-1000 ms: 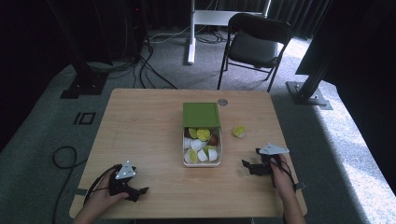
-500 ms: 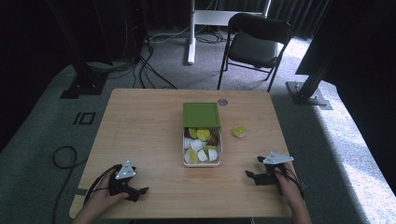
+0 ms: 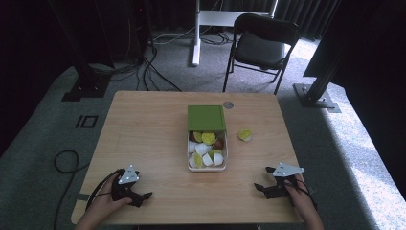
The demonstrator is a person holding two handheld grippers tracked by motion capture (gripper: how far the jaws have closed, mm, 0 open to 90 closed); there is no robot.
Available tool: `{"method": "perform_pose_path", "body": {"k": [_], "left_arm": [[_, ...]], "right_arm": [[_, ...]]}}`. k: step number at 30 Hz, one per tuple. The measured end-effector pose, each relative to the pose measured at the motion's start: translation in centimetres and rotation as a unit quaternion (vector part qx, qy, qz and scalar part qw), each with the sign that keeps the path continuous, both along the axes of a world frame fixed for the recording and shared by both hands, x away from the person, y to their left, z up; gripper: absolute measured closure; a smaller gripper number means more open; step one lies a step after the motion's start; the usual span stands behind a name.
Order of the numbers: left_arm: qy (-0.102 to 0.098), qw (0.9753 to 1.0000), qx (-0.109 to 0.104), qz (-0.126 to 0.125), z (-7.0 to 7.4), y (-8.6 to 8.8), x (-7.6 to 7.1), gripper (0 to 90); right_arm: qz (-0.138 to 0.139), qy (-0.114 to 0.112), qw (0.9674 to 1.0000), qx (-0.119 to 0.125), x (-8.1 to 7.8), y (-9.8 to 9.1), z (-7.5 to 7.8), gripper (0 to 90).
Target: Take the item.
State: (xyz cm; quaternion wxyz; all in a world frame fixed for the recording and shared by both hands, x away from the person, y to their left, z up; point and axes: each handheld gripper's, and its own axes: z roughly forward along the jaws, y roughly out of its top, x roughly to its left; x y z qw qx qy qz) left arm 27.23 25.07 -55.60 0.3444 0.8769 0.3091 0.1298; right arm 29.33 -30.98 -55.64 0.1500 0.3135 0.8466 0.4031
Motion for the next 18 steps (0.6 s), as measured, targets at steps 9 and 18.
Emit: {"method": "perform_pose_path", "body": {"k": [9,18], "left_arm": [[0.000,1.0000,0.000,0.000,0.0,0.0,0.0,2.3],[0.000,1.0000,0.000,0.000,0.0,0.0,0.0,2.3]], "right_arm": [[-0.009,0.004,0.9998,-0.015,-0.6,-0.5,-0.3,13.0],[-0.004,0.020,0.9994,-0.029,-1.2,-0.8,-0.5,12.3]]}}
